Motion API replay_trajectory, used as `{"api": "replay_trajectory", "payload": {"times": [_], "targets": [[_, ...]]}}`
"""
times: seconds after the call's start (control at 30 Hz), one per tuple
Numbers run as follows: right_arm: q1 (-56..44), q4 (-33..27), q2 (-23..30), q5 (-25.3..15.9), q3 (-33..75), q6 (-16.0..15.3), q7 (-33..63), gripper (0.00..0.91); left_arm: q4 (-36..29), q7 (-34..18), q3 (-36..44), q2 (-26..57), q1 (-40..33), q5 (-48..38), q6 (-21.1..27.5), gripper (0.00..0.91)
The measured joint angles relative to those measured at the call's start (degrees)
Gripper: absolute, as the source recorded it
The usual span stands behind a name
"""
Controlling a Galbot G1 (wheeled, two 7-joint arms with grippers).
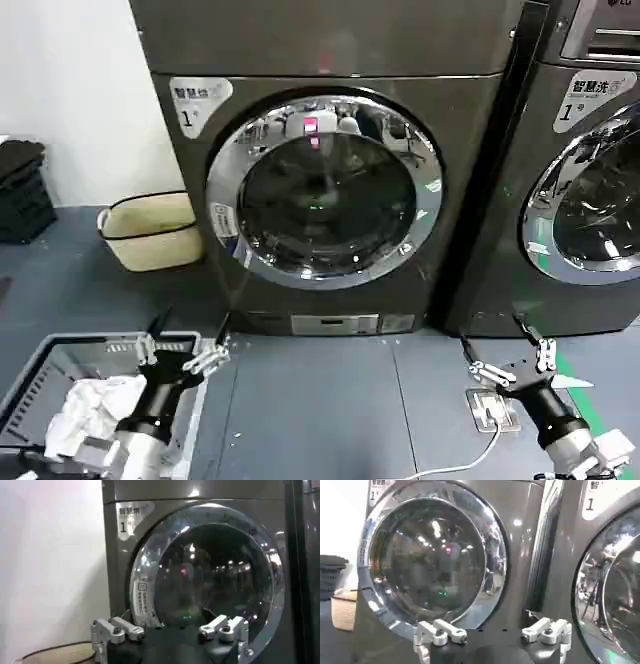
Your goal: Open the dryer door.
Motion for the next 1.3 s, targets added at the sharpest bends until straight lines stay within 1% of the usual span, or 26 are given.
{"api": "replay_trajectory", "payload": {"times": [0.17, 0.27, 0.4, 0.5, 0.63, 0.83, 1.07, 1.3], "targets": [[6.3, -1.9, -5.9, 5.3, -4.3, -1.2, 0.6, 0.907, -0.2, 0.0, 0.5, -0.4, 0.4, 1.0, -0.2, 0.907], [10.3, -2.8, -9.5, 8.0, -6.9, -1.1, 0.5, 0.907, -0.4, 0.0, 0.6, -0.6, 0.5, 1.2, -0.2, 0.907], [16.3, -4.7, -14.9, 11.7, -11.3, -0.2, 0.6, 0.907, -0.4, 0.0, 0.7, -0.8, 0.5, 1.3, -0.2, 0.907], [20.6, -6.1, -18.1, 13.5, -15.1, 0.2, 0.7, 0.907, -0.3, 0.0, 0.7, -0.9, 0.4, 1.4, -0.3, 0.907], [27.3, -8.3, -20.9, 14.0, -21.2, 0.5, 1.5, 0.907, -0.3, 0.1, 0.8, -1.0, 0.3, 1.4, -0.4, 0.907], [40.2, -11.8, -21.7, 15.8, -32.4, 0.2, 3.0, 0.907, -0.3, 0.2, 0.8, -0.7, 0.3, 1.4, -0.5, 0.907], [54.1, -15.6, -20.7, 18.5, -45.3, 0.0, 5.1, 0.907, -0.5, 0.3, 0.6, -0.5, 0.5, 1.4, -0.6, 0.907], [64.7, -19.1, -18.4, 18.8, -55.7, 0.0, 9.4, 0.907, -0.5, 0.3, 0.4, -0.5, 0.5, 1.4, -0.6, 0.907]]}}
